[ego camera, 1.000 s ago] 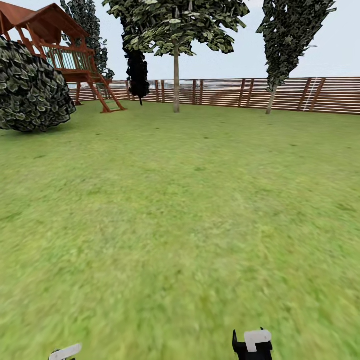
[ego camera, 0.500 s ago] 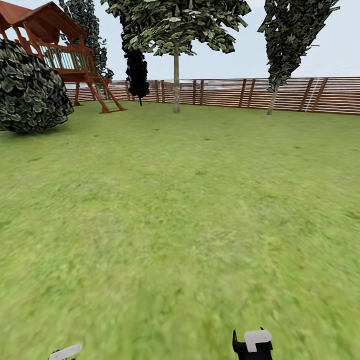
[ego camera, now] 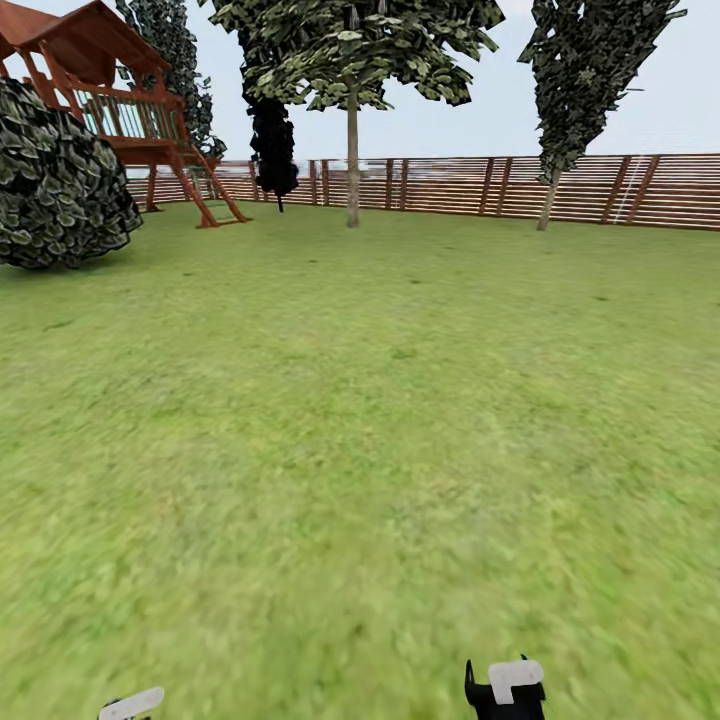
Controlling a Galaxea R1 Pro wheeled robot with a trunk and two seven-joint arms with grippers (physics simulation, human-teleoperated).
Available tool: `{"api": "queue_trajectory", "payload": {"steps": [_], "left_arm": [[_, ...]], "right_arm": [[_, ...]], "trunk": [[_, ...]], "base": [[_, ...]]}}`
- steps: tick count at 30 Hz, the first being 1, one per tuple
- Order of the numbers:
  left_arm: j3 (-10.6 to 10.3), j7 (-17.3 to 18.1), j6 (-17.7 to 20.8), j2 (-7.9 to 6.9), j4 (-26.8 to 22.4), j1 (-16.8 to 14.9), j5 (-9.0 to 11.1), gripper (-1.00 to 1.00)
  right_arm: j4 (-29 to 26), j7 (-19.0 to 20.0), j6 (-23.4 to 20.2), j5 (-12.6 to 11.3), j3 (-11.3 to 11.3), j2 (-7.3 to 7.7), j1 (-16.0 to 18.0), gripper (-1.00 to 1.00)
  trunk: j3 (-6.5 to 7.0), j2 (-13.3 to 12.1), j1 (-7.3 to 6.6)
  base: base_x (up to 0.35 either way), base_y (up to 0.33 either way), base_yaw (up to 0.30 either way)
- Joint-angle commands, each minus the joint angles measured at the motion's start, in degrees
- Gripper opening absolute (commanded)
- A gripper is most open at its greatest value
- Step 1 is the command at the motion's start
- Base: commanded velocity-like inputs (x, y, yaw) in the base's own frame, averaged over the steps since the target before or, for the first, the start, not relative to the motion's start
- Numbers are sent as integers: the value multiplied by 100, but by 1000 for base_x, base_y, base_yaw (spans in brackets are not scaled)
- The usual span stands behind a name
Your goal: In the garden, pick up the pesticide atomizer on the floor and spray pesticide onto both trees until each tree trunk is fully covered.
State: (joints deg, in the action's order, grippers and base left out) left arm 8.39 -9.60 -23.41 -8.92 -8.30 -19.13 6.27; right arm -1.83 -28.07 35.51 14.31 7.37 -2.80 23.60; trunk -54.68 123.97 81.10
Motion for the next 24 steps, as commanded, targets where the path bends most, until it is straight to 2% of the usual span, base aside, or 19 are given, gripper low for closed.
{"api": "queue_trajectory", "payload": {"steps": [1, 24], "left_arm": [[-13, 10, -23, -3, 4, -3, 59, -100], [-13, 2, -25, -30, 4, -3, 59, -100]], "right_arm": [[7, -59, -9, 19, 45, -1, 4, 100], [6, -64, -9, 19, 45, -1, 4, 100]], "trunk": [[-5, 2, 3], [-5, 2, 3]], "base": [[341, 0, 0], [341, 0, 0]]}}
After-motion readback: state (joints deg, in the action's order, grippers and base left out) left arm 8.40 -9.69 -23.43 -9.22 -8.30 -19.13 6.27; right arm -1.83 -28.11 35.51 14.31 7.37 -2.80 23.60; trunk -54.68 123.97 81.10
